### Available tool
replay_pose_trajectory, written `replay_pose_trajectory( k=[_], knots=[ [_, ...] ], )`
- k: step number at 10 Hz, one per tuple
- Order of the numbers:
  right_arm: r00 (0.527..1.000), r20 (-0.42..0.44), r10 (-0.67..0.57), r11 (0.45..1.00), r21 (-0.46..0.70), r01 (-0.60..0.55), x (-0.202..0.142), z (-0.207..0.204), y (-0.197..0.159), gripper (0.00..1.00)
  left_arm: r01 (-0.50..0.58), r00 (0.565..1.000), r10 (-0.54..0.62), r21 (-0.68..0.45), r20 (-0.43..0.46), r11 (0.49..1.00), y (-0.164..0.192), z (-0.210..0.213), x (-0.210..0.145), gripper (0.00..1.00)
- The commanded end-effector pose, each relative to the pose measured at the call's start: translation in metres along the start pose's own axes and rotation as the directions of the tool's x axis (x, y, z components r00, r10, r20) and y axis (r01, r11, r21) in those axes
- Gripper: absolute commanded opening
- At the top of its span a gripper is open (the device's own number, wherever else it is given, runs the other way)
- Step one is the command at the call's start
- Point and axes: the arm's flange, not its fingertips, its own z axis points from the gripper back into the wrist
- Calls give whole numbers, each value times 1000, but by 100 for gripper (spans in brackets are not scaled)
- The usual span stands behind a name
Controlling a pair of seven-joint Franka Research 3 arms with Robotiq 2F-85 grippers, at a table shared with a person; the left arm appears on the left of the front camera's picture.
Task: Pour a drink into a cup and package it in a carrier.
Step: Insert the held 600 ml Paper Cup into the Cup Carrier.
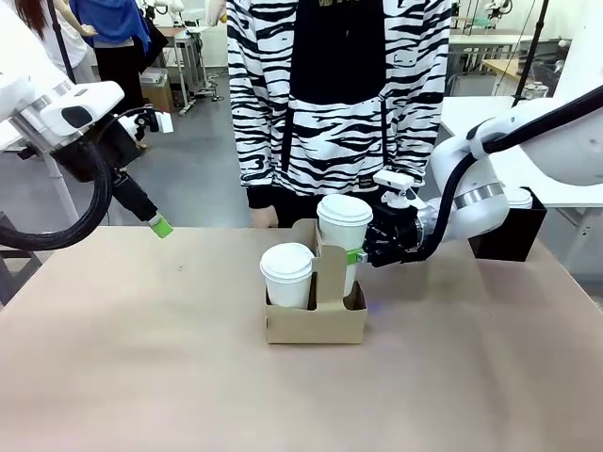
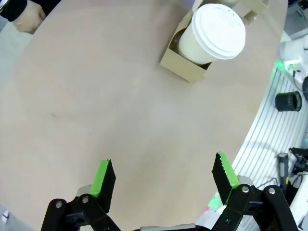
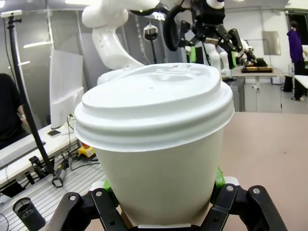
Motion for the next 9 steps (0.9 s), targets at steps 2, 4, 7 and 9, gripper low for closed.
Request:
replay_pose_trajectory(
  k=[2, 4, 7, 9],
  knots=[
    [999, -35, -30, 998, 55, 32, -17, -2, 0, 81, -8, 1000, 8, 15, -8, 1000, 2, 1, 1, 100],
    [998, -43, -35, 996, 77, 38, -21, -6, 12, 81, -8, 1000, 8, 15, -8, 1000, 2, 1, 1, 100],
    [997, -69, -27, 997, 69, 32, -34, -9, 13, 81, -8, 1000, 8, 15, -8, 1000, 2, 1, 1, 100],
    [996, -78, -32, 997, 73, 37, -46, -8, 5, 81, -8, 1000, 8, 15, -8, 1000, 2, 1, 1, 100]
  ],
)
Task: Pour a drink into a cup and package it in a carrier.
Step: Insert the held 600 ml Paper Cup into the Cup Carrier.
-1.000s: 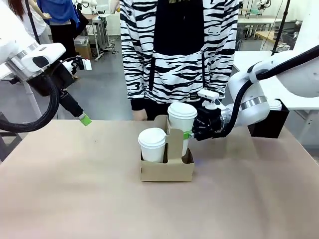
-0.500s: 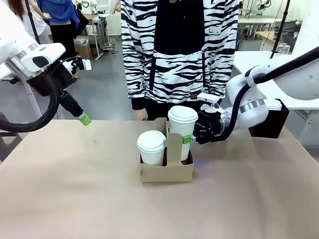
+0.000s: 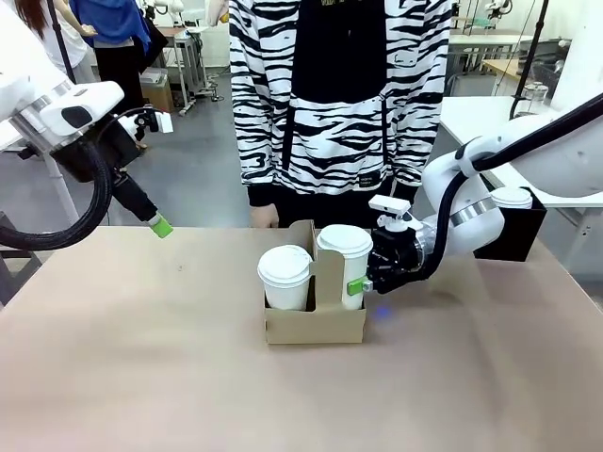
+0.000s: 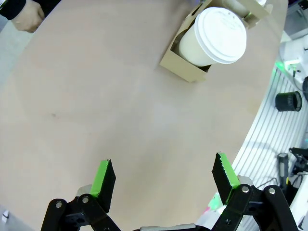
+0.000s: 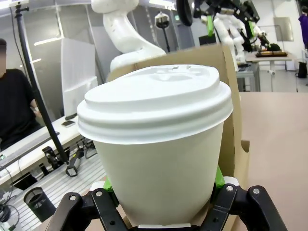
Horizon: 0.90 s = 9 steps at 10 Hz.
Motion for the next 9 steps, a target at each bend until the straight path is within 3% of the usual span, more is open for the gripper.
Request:
replay_pose_trajectory(
  k=[1, 3, 4, 6, 9],
  knots=[
    [999, -27, 36, 999, 10, -35, -6, -1, -9, 81, -7, 1000, 7, 14, -8, 1000, 1, 1, 1, 100],
    [997, -56, 47, 999, 20, -46, -12, 0, -13, 81, -7, 1000, 7, 14, -8, 1000, 1, 1, 1, 100],
    [995, -79, 55, 998, 27, -53, -12, 2, -12, 100, -7, 1000, 7, 14, -8, 1000, 1, 1, 1, 100],
    [991, -107, 79, 997, 18, -78, -5, 6, -7, 100, -7, 1000, 7, 14, -8, 1000, 1, 1, 1, 100],
    [979, -191, 73, 992, -88, -91, 12, 32, 12, 100, -7, 1000, 7, 14, -8, 1000, 1, 1, 1, 100]
  ],
)
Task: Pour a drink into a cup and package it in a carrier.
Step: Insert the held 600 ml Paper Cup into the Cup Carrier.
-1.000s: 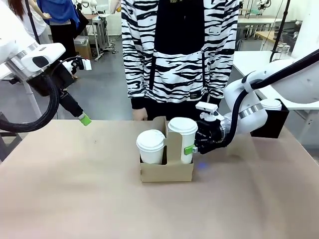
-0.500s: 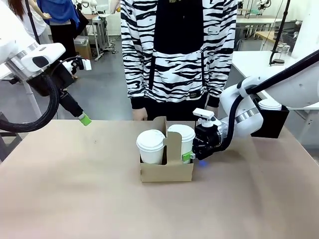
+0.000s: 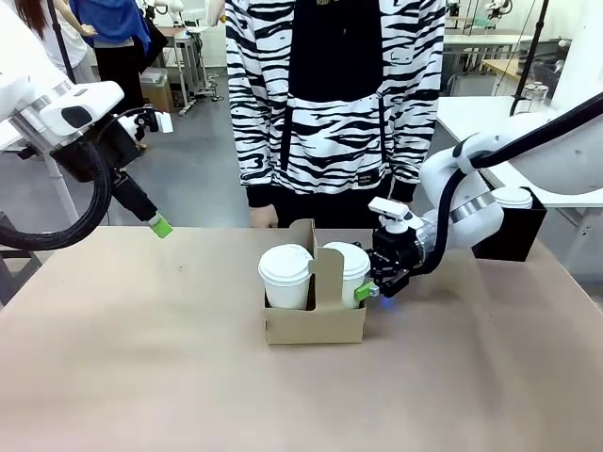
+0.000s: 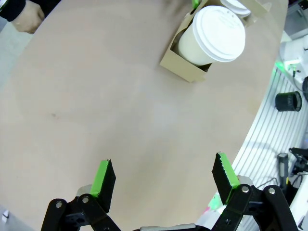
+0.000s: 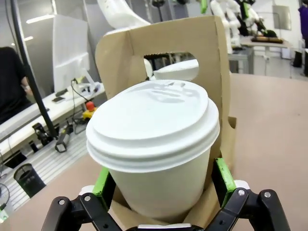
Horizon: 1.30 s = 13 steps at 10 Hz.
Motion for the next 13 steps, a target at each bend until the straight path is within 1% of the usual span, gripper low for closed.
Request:
replay_pose_trajectory(
  k=[1, 3, 4, 5, 7, 8, 9, 10, 11, 12, 13],
  knots=[
    [995, -100, 12, 996, -92, -22, 12, 21, 25, 100, -7, 1000, 7, 14, -8, 1000, 1, 1, 1, 100],
    [982, -186, -26, 982, -189, -10, 33, 44, 41, 100, -7, 1000, 7, 14, -8, 1000, 1, 1, 1, 100],
    [972, -226, -59, 966, -258, -2, 48, 59, 55, 100, -7, 1000, 7, 14, -8, 1000, 1, 1, 1, 100],
    [964, -243, -106, 941, -339, 18, 64, 74, 70, 100, -7, 1000, 7, 14, -8, 1000, 1, 1, 1, 100],
    [940, -213, -265, 843, -525, 119, 98, 102, 111, 100, -7, 1000, 7, 14, -8, 1000, 1, 1, 1, 100],
    [918, -204, -340, 773, -617, 149, 113, 112, 130, 100, -7, 1000, 7, 14, -8, 1000, 1, 1, 1, 100],
    [895, -179, -408, 705, -684, 185, 122, 119, 144, 100, -7, 1000, 7, 14, -8, 1000, 1, 1, 1, 100],
    [869, -151, -471, 622, -756, 205, 129, 124, 155, 100, -7, 1000, 7, 14, -8, 1000, 1, 1, 1, 100],
    [852, -128, -507, 564, -797, 216, 133, 124, 165, 100, -7, 1000, 7, 14, -8, 1000, 1, 1, 1, 100],
    [854, -135, -503, 563, -800, 205, 137, 122, 172, 100, -7, 1000, 7, 14, -8, 1000, 1, 1, 1, 100],
    [855, -136, -501, 531, -828, 179, 137, 123, 168, 100, -7, 1000, 7, 14, -8, 1000, 1, 1, 1, 100]
  ],
)
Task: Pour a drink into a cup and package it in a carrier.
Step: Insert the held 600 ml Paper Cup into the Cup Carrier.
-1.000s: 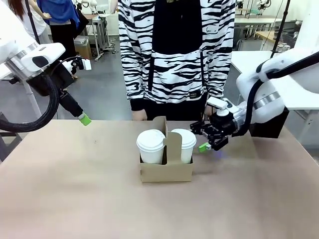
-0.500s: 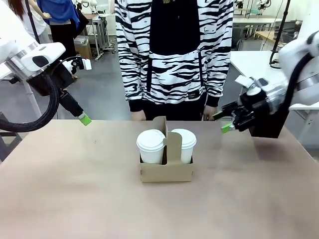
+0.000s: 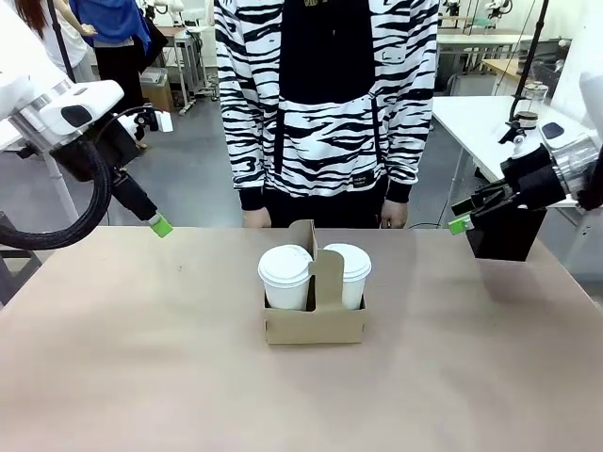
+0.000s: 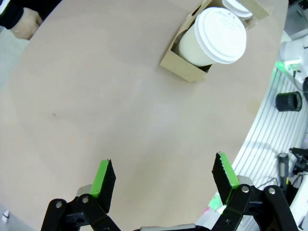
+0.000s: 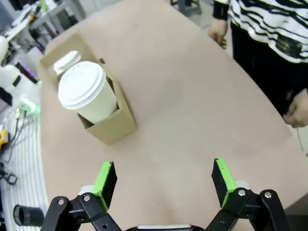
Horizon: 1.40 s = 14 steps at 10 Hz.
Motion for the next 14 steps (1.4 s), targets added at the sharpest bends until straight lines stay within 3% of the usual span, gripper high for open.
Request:
replay_pose_trajectory(
  k=[1, 14],
  knots=[
    [1000, 11, 12, 1000, 26, -12, 0, 0, -5, 100, -8, 1000, 8, 12, -8, 1000, 1, 1, 0, 100],
    [1000, 11, 12, 1000, 26, -12, 0, 0, -5, 100, -8, 1000, 8, 12, -8, 1000, 1, 1, 0, 100]
  ],
)
